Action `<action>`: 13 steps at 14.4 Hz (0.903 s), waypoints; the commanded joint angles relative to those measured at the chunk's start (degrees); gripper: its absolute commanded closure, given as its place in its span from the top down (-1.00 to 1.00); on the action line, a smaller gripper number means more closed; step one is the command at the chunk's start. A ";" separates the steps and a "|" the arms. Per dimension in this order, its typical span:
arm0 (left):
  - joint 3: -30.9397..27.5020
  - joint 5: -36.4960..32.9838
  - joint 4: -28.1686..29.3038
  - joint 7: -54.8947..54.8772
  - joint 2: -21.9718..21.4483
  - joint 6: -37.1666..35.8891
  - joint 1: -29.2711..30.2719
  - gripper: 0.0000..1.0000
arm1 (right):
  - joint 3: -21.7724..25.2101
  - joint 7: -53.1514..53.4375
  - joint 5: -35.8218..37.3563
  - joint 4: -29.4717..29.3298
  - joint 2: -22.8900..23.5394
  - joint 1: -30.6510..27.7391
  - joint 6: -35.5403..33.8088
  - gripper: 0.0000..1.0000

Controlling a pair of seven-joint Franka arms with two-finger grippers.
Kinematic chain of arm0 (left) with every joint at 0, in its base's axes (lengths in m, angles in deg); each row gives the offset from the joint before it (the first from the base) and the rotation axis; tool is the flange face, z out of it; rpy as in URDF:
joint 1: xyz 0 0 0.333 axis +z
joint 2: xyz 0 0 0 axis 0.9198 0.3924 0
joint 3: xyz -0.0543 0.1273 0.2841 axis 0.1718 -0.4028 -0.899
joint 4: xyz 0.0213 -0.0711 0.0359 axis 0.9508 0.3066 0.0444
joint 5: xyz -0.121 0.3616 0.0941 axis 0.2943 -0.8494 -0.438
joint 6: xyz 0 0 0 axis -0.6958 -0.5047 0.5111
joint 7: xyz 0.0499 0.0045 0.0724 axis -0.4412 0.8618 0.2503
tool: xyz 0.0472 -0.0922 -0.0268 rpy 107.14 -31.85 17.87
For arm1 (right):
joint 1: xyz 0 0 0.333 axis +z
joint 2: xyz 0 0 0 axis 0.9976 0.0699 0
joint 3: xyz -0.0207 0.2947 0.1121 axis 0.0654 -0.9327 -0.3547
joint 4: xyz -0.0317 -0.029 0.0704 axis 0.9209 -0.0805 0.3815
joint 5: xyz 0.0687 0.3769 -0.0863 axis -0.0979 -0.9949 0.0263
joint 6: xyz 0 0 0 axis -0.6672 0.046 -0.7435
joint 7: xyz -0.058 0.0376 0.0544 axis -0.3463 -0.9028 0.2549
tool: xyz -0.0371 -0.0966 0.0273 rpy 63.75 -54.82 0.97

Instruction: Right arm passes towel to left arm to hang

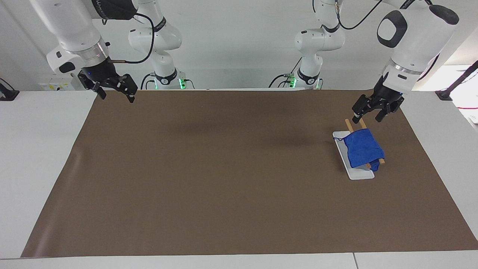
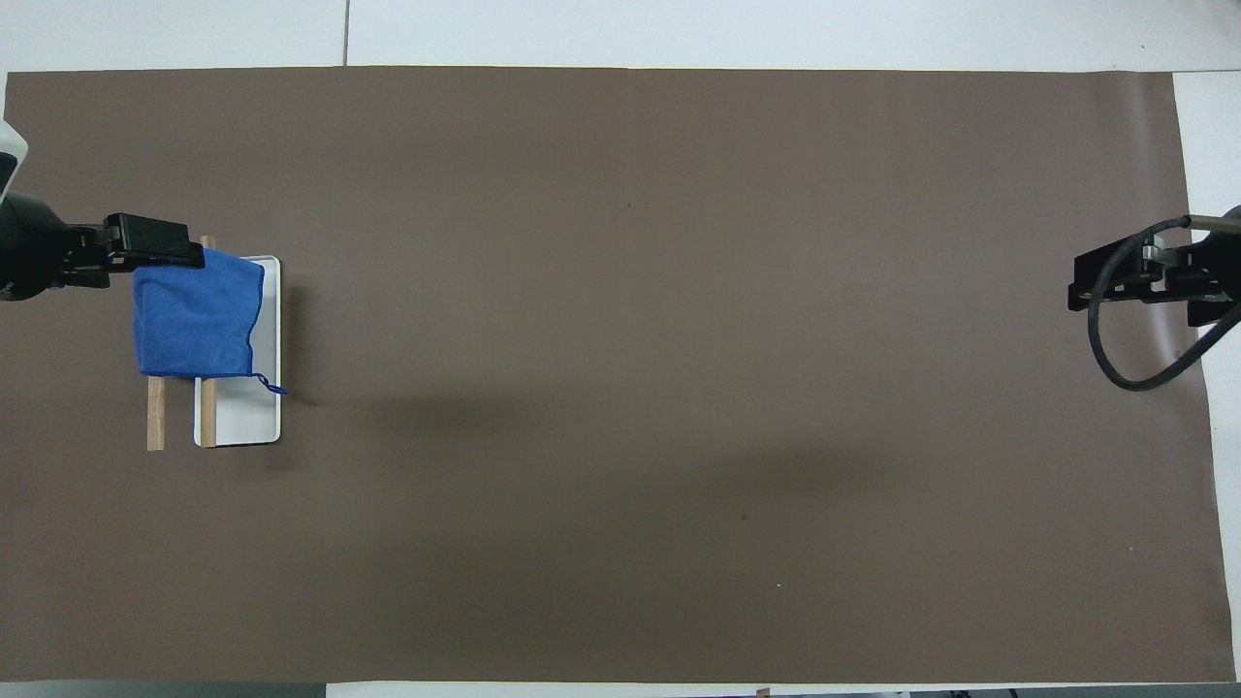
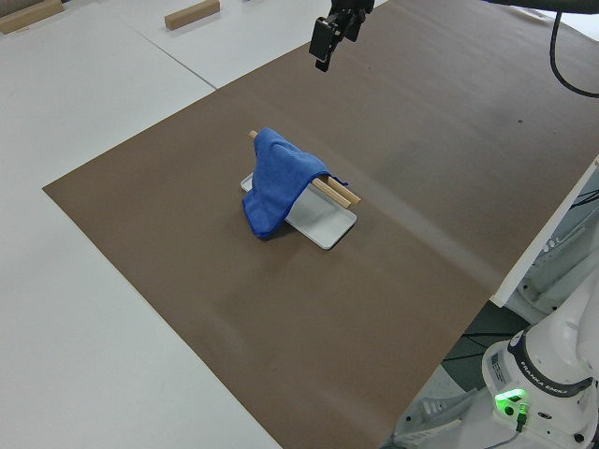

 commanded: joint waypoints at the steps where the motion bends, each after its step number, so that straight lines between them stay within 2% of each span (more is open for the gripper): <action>1: -0.86 -2.97 -9.82 -1.00 3.81 -9.88 -1.59 1.00 | 0.05 -1.44 0.43 0.86 -1.06 -0.35 0.69 1.00; 2: -0.95 -3.06 -12.55 -1.26 4.69 -13.57 -1.16 1.00 | 0.14 -1.53 0.61 0.78 -1.06 -0.35 0.78 1.00; 6: -1.56 -2.97 -12.05 -7.24 2.51 -18.61 1.39 1.00 | 0.05 -1.44 1.14 0.95 -1.23 0.18 0.77 1.00; 10: -1.56 -3.15 -9.86 -7.33 1.45 -17.92 1.57 1.00 | 0.05 -1.35 1.14 0.95 -1.23 0.18 0.51 1.00; 13: -1.47 -6.40 -9.77 -9.61 1.45 -15.98 0.96 1.00 | 0.05 -1.27 1.23 1.04 -1.23 0.18 0.69 1.00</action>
